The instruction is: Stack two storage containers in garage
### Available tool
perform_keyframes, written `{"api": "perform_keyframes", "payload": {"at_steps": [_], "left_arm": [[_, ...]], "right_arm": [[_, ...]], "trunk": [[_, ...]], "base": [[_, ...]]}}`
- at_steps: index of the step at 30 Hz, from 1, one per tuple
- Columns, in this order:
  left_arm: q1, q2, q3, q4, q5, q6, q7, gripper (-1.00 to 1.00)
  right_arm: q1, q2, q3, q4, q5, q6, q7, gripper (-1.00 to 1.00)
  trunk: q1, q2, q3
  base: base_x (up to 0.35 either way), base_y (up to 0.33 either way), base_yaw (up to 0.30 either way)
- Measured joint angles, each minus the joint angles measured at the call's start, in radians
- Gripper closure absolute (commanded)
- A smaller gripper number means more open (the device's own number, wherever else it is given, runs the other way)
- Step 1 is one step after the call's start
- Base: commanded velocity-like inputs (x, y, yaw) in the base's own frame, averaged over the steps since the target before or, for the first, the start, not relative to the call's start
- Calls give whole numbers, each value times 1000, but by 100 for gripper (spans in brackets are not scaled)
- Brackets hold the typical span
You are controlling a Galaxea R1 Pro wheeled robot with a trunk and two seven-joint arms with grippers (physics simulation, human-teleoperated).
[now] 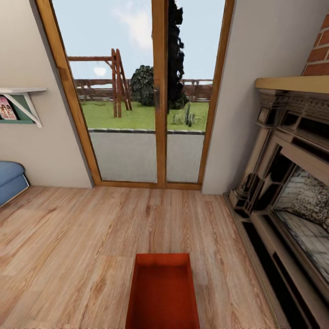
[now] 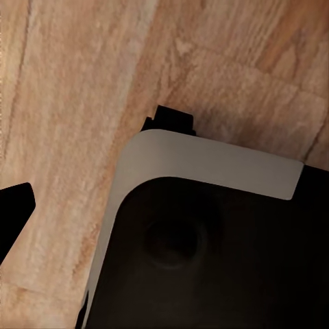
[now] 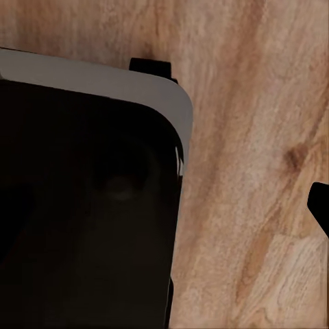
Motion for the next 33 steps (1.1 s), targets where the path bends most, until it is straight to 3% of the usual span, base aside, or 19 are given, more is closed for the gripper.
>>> {"api": "perform_keyframes", "payload": {"at_steps": [33], "left_arm": [[0,-1,0,0,0,0,0,-100]], "right_arm": [[0,7,0,0,5,1,-4,-100]], "trunk": [[0,0,-52]], "base": [[0,0,0]]}}
